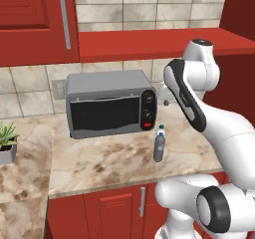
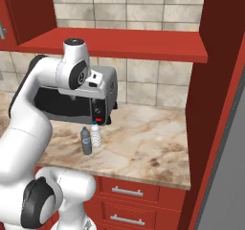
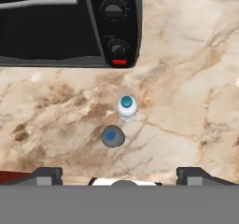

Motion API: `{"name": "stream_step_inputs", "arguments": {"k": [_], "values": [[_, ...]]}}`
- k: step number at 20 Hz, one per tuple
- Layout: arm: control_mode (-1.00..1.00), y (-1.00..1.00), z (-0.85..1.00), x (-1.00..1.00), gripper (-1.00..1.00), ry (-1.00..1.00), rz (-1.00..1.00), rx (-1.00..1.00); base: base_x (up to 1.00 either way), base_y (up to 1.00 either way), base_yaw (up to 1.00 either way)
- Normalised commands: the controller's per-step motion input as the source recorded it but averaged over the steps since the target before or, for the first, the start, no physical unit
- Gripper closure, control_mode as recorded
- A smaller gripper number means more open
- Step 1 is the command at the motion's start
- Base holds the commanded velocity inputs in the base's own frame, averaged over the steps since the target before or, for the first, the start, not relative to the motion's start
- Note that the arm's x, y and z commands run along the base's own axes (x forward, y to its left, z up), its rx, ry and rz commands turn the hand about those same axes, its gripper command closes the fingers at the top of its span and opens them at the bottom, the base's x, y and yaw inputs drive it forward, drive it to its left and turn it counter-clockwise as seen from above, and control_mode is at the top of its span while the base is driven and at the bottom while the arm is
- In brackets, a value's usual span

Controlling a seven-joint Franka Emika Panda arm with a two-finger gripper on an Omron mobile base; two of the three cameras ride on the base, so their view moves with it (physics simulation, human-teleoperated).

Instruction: Take the bottled waters from the counter and place them in the freezer to freeze. Close the freezer door after placing the bottles.

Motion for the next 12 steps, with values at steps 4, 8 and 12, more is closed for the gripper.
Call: {"name": "stream_step_inputs", "arguments": {"k": [4, 8, 12], "values": [[-1.0, -0.33, -0.41, 0.16, -1.0, 0.11, 0.01, 0.11, 0.0, 0.0, 0.0], [-1.0, -0.12, -0.44, 0.26, -1.0, 0.06, 0.16, 0.1, 0.0, 0.0, 0.0], [-1.0, -0.09, -0.3, 0.17, -1.0, -0.01, 0.2, 0.06, 0.0, 0.0, 0.0]]}}
